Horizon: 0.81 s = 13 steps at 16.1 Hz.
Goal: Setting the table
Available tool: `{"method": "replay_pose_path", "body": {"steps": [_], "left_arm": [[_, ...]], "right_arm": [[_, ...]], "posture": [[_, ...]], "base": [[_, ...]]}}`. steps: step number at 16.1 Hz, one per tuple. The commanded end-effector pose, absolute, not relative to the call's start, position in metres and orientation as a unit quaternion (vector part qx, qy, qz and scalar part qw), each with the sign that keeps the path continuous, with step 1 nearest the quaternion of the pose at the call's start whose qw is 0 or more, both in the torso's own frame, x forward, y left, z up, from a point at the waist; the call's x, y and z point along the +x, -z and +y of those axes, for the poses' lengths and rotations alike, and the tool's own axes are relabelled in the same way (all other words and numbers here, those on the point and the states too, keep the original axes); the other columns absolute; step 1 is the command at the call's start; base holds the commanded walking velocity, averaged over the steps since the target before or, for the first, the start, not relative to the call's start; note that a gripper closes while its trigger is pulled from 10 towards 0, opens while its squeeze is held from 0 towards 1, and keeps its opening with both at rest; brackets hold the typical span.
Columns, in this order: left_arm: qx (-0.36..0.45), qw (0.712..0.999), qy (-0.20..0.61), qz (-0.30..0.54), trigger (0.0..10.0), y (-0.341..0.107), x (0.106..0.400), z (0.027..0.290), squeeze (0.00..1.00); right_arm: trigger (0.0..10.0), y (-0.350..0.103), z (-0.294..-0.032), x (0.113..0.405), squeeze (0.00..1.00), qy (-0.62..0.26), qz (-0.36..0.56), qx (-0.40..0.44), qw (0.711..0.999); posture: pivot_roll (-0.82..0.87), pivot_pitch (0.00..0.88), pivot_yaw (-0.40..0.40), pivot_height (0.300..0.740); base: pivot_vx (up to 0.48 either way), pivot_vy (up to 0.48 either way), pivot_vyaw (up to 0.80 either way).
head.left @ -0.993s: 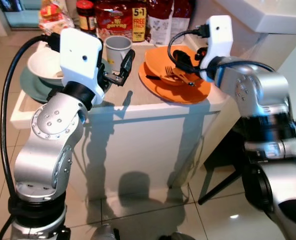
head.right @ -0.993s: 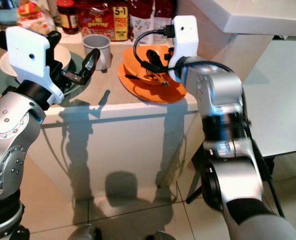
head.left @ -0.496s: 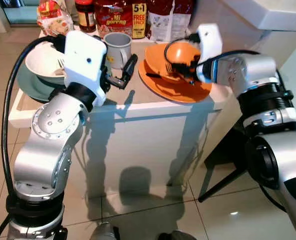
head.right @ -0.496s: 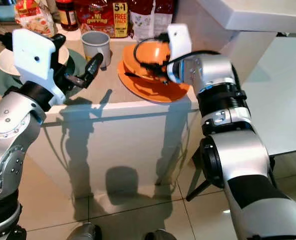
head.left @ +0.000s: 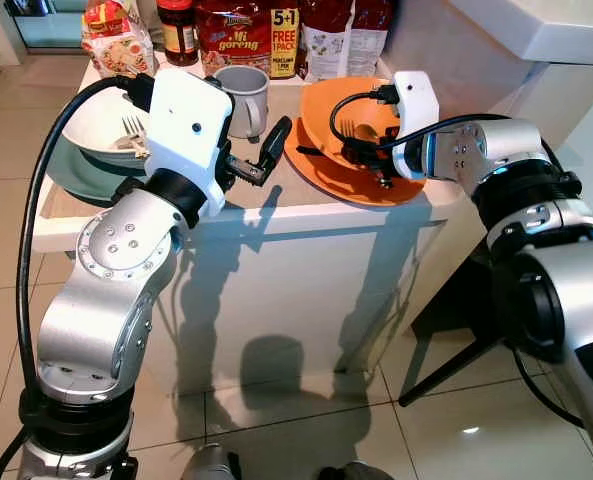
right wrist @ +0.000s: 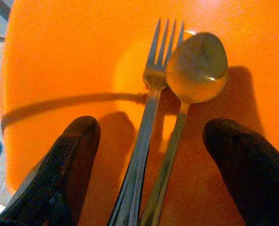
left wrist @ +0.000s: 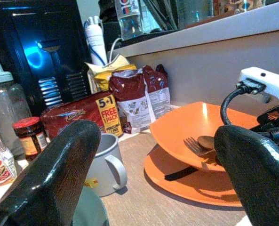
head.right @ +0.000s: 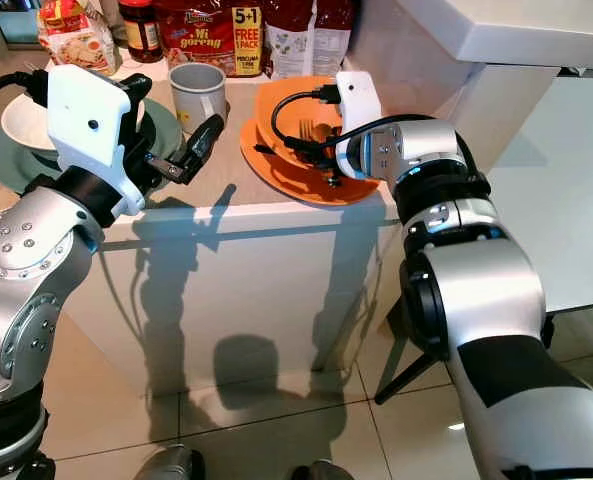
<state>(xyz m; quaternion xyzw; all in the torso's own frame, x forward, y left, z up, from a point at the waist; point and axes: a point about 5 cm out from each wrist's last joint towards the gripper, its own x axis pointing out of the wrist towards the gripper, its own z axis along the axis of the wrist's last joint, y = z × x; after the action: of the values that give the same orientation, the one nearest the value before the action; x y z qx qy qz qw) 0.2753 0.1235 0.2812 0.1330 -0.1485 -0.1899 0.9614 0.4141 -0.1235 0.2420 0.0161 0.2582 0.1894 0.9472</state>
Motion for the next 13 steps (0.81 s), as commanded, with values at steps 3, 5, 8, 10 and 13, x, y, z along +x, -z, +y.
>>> {"method": "replay_pose_path", "body": {"steps": [3,5,8,10,13], "left_arm": [[0.136,0.958,0.201,-0.154,10.0,-0.285,0.275,0.117,0.00],[0.136,0.958,0.201,-0.155,10.0,-0.285,0.275,0.117,0.00],[0.137,0.956,0.212,-0.148,10.0,-0.284,0.275,0.115,0.00],[0.145,0.952,0.237,-0.128,10.0,-0.279,0.272,0.112,0.00],[0.167,0.934,0.312,-0.053,10.0,-0.257,0.262,0.105,0.00]], "right_arm": [[9.7,-0.249,-0.131,0.416,0.00,-0.187,0.244,0.018,0.952],[4.7,-0.247,-0.131,0.416,0.00,-0.193,0.245,0.029,0.949],[0.0,-0.246,-0.134,0.416,0.00,-0.195,0.247,0.031,0.949],[0.0,-0.245,-0.135,0.416,0.00,-0.197,0.248,0.030,0.948],[0.0,-0.245,-0.137,0.416,0.00,-0.195,0.247,0.030,0.949]], "posture": [[0.04,0.065,-0.084,0.740],[0.04,0.065,-0.081,0.740],[0.04,0.061,-0.081,0.740],[0.04,0.061,-0.081,0.740],[0.04,0.058,-0.079,0.740]], "base": [[0.000,0.000,0.00],[0.000,0.000,0.00],[0.000,0.000,0.00],[0.000,0.000,0.00],[0.000,0.000,0.00]]}}
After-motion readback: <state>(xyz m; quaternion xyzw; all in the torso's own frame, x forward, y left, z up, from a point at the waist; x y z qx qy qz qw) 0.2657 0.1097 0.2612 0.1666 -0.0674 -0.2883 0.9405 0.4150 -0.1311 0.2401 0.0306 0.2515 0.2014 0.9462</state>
